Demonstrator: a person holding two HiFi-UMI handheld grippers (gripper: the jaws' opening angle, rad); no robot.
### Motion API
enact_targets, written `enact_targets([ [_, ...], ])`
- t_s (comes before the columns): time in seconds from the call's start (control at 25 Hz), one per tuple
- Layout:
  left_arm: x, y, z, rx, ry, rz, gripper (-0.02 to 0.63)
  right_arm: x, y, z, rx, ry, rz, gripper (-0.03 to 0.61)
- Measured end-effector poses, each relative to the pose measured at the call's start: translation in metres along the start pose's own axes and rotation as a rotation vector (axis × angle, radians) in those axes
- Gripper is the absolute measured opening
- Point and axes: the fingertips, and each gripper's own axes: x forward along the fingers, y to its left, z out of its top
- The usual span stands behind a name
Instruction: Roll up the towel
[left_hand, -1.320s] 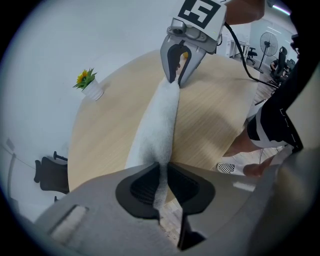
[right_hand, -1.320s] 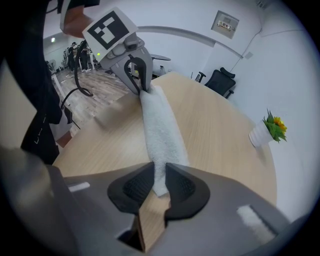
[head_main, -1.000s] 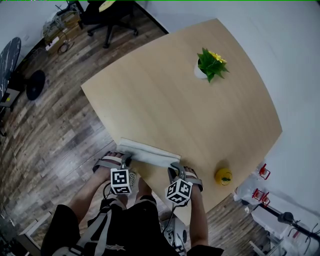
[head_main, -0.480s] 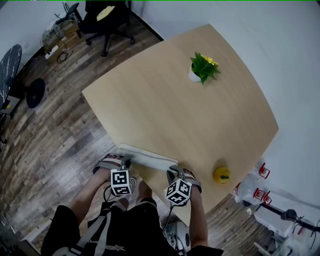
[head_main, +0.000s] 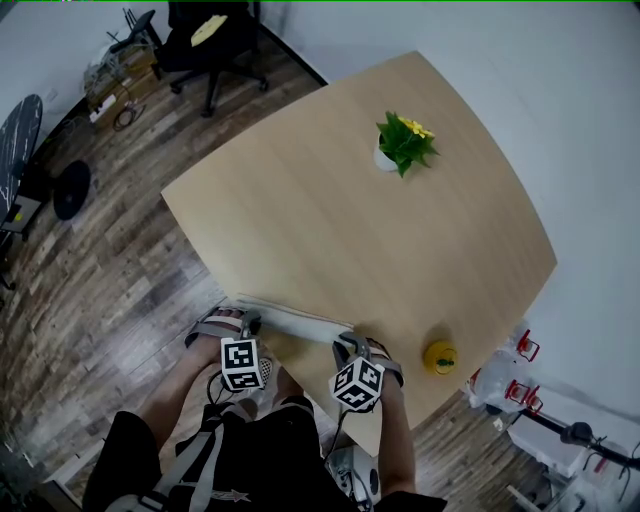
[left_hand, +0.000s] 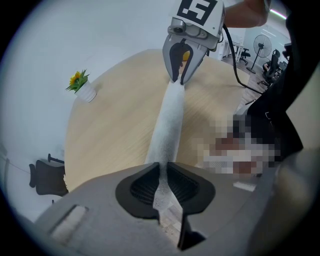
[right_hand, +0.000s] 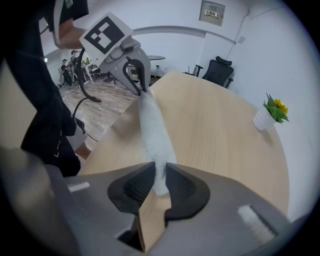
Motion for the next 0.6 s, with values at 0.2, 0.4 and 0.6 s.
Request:
enact_targets([
  [0.2,0.002,0.013,0.003,-0.008,0.001,0.004,0.064,0.001,-0.012,0.002,-0.001,-0.002,0.007,0.08],
  [0.4,0.008,0.022,0.004,-0.016,0.006,-0.001,0.064,0.005,-0.024,0.005,0.0,-0.005,0.019,0.08],
  [0.6,0.015,0.028,0.004,-0.025,0.011,-0.008,0.064,0.011,-0.032,0.005,-0.001,-0.004,0.036,0.08],
])
